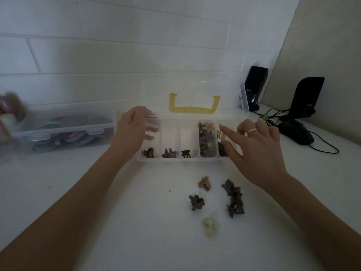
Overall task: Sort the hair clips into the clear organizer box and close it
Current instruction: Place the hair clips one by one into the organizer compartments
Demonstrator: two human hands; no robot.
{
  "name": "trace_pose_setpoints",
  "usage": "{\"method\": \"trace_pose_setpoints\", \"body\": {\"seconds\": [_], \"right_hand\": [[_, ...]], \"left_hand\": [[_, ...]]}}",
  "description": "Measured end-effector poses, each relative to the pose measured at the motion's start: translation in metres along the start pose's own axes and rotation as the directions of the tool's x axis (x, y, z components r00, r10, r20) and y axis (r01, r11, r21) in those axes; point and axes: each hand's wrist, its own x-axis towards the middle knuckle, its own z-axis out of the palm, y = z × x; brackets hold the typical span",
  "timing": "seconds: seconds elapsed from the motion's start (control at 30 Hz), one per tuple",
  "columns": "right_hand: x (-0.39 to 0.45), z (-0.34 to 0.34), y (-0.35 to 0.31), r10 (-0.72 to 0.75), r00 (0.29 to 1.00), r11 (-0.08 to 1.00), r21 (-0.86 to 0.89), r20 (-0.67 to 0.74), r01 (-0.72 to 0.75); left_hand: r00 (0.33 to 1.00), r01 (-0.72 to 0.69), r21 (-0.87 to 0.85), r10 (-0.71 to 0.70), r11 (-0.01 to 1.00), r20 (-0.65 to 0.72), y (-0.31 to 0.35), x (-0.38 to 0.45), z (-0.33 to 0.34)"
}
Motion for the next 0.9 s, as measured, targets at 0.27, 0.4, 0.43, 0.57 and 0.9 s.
{"method": "trace_pose_setpoints", "body": {"seconds": [0.27,0.4,0.43,0.57,0.9], "right_hand": [[0.0,-0.004,-0.001,0.04,0.999,0.994,0.098,-0.022,-0.038],[-0.002,-0.003,-0.001,0.012,1.0,0.996,0.089,0.013,-0.013],[-0.002,-0.002,-0.001,0.01,1.0,0.995,0.098,0.016,-0.011],[-0.002,-0.005,-0.001,0.017,0.997,0.981,0.195,-0.079,-0.001],[-0.008,-0.043,-0.037,-0.414,0.9,0.758,0.6,0.139,0.256]], "left_hand": [[1.0,-0.001,-0.004,0.001,1.0,-0.006,0.001,-0.001,0.002],[1.0,0.008,-0.012,-0.008,1.0,-0.006,0.001,0.0,0.001],[1.0,0.017,-0.02,-0.017,1.0,-0.01,0.0,0.001,0.001],[1.0,0.023,-0.021,-0.023,1.0,-0.011,0.0,0.002,0.002],[0.999,0.04,-0.031,-0.04,0.999,-0.003,-0.002,0.002,0.002]]}}
